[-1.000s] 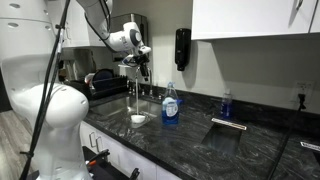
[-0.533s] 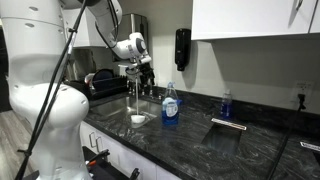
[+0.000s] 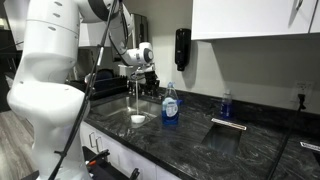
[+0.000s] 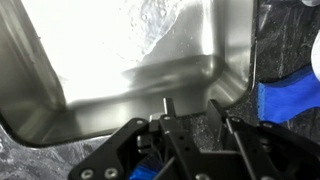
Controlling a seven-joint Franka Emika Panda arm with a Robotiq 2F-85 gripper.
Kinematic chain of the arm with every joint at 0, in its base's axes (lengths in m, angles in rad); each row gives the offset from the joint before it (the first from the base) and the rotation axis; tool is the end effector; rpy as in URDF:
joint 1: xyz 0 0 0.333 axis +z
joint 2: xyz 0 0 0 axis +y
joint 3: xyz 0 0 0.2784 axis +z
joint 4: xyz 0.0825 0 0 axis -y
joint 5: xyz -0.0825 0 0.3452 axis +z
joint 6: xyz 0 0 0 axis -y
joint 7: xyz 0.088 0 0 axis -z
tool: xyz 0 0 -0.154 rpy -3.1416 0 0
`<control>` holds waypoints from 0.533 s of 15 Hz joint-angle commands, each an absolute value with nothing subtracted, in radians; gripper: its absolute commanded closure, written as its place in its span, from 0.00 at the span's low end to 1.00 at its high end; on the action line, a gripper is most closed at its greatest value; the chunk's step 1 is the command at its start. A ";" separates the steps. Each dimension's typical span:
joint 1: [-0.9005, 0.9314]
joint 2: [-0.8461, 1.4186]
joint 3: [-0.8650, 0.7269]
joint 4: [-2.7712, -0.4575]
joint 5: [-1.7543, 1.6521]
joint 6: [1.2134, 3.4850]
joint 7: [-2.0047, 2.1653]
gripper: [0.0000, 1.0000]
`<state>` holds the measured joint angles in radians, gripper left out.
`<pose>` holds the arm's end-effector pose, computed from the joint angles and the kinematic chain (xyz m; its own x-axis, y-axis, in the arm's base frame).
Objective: Close the tap
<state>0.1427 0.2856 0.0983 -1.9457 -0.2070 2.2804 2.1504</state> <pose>0.5635 0.1250 0.2822 -0.2146 -0.9726 0.0896 -0.9727 0.2045 -0.1102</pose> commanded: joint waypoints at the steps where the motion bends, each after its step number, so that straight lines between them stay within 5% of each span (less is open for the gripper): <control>1: 0.164 0.339 0.063 -1.886 -0.114 2.320 2.263 0.91; 3: 0.169 0.353 0.049 -1.882 -0.083 2.381 2.334 1.00; 8: 0.189 0.361 0.007 -1.897 -0.184 2.592 2.294 1.00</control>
<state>0.1632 0.3463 0.0423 -1.9011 -0.1310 2.4939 2.3273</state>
